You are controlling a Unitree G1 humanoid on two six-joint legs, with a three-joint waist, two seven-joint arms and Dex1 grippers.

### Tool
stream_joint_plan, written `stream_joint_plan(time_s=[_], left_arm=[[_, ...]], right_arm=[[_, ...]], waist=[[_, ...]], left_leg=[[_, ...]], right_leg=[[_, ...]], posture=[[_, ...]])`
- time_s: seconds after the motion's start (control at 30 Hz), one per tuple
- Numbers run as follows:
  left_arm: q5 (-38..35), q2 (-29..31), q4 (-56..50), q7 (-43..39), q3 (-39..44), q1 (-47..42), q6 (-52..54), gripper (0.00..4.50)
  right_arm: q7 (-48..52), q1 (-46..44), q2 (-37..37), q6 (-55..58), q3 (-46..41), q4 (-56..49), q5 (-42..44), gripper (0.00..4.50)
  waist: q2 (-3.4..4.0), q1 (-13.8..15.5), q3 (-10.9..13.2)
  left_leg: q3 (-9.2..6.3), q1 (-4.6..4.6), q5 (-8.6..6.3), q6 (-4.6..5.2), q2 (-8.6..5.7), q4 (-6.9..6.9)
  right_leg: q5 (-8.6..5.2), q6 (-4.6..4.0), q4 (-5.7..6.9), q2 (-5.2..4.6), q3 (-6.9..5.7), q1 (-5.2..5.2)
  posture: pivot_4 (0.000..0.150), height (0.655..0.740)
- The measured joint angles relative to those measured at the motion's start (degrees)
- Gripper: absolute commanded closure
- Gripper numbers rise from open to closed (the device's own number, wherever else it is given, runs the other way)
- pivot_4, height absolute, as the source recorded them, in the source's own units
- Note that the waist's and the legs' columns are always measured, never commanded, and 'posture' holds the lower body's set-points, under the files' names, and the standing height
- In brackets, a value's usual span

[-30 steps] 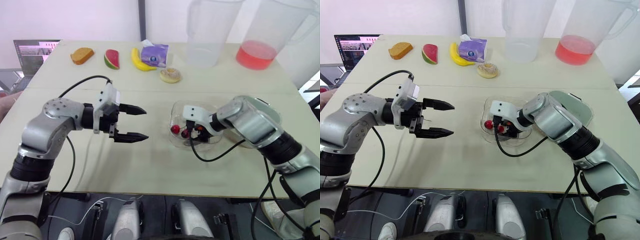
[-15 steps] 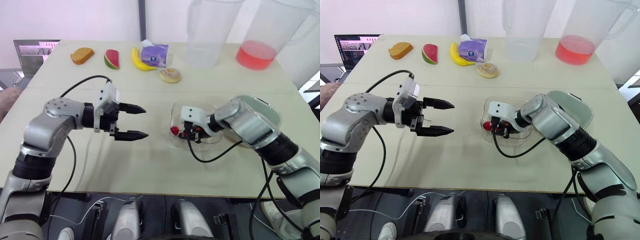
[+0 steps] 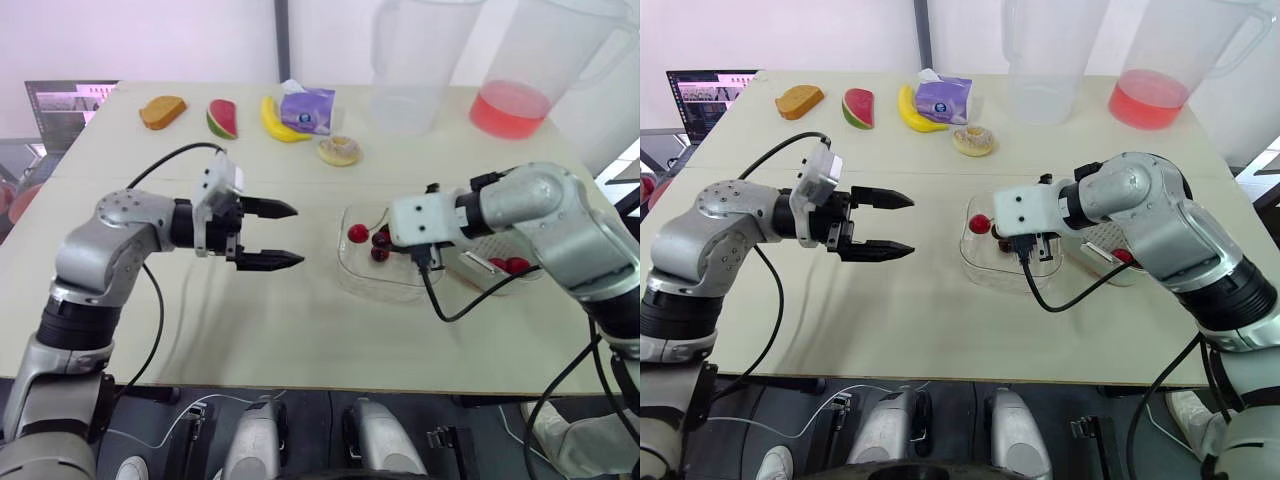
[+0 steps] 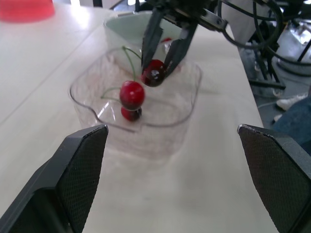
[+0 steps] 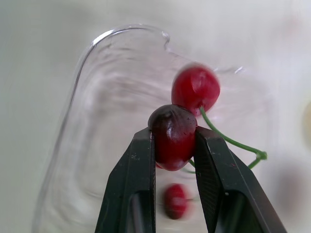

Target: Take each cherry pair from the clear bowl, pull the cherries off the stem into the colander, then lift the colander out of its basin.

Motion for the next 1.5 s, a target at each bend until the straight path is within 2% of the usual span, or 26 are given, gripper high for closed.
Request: stream_joint_plan(time_s=[0.17, 0.37, 0.63, 1.1, 1.17, 1.23, 1.37, 1.43, 1.5], left_arm=[[-3.15, -2.39, 1.39, 2.12, 1.29, -2.53, 3.95, 0.00], [-9.10, -8.42, 5.92, 7.90, 4.36, -8.49, 13.26, 0.00], [-10.52, -16.27, 10.19, 14.90, 3.65, -11.77, 17.88, 0.00], [-6.83, -20.22, 11.67, 19.77, 1.32, -13.47, 18.24, 0.00], [-6.41, -20.64, 11.68, 20.12, 1.20, -13.47, 18.16, 0.53], [-6.05, -21.15, 11.68, 20.56, 1.21, -13.48, 18.10, 1.29], [-5.42, -21.91, 11.67, 20.86, 0.53, -13.47, 17.97, 3.50], [-5.35, -22.17, 11.67, 21.01, 0.55, -13.47, 17.97, 4.43], [-5.36, -22.49, 11.57, 21.15, 0.53, -13.47, 18.00, 4.43]], right_arm=[[-6.18, 3.91, 0.27, -23.22, -3.48, -0.01, -6.78, 3.84], [-13.42, 4.84, 2.51, -36.58, -7.46, 2.21, -12.71, 3.84], [-14.33, 5.04, 4.29, -37.77, -8.04, 3.07, -15.15, 3.84], [-12.46, 7.22, 4.28, -35.30, -8.33, 1.86, -15.18, 3.84], [-12.37, 7.22, 4.28, -34.95, -8.41, 1.83, -15.18, 3.85], [-12.29, 7.22, 4.29, -34.83, -8.52, 1.81, -15.18, 3.85], [-11.90, 7.21, 4.87, -34.04, -8.54, 1.74, -15.16, 3.85], [-11.65, 7.21, 5.12, -33.77, -8.54, 1.74, -15.15, 3.85], [-11.45, 7.20, 5.36, -33.71, -8.54, 1.71, -15.15, 3.85]], waist=[[0.00, 0.09, 0.00], [0.00, 0.30, 0.00], [0.00, 0.00, 0.00], [0.00, 0.18, 0.00], [0.00, 0.18, 0.00], [0.00, 0.18, 0.00], [0.00, 0.18, 0.00], [0.00, 0.18, 0.00], [0.00, 0.18, 0.00]], left_leg=[[0.00, 0.00, 0.02, -0.04, 0.00, 0.05], [-0.01, 0.00, 0.21, -0.37, -0.03, 0.12], [-0.01, 0.08, 0.27, -0.46, -0.01, 0.11], [0.00, 0.10, 0.28, -0.48, -0.04, 0.12], [0.00, 0.10, 0.29, -0.49, -0.03, 0.12], [0.00, 0.10, 0.29, -0.49, -0.03, 0.12], [0.00, 0.10, 0.29, -0.49, -0.03, 0.12], [0.00, 0.10, 0.29, -0.49, -0.04, 0.12], [0.00, 0.10, 0.29, -0.49, -0.03, 0.12]], right_leg=[[0.00, 0.00, 0.04, -0.01, 0.00, 0.00], [0.00, 0.01, 0.13, -0.02, -0.01, 0.02], [-0.01, 0.00, 0.27, -0.03, 0.03, 0.02], [-0.01, 0.00, 0.29, -0.04, 0.05, 0.04], [-0.01, 0.00, 0.29, -0.03, 0.05, 0.04], [-0.01, 0.00, 0.29, -0.03, 0.05, 0.04], [-0.01, 0.00, 0.29, -0.03, 0.05, 0.04], [-0.01, 0.00, 0.29, -0.03, 0.05, 0.04], [-0.01, 0.00, 0.29, -0.03, 0.05, 0.04]], posture=[[0.150, 0.7400], [0.150, 0.7400], [0.150, 0.7400], [0.150, 0.7400], [0.150, 0.7400], [0.150, 0.7400], [0.150, 0.7400], [0.150, 0.7400], [0.150, 0.7400]])
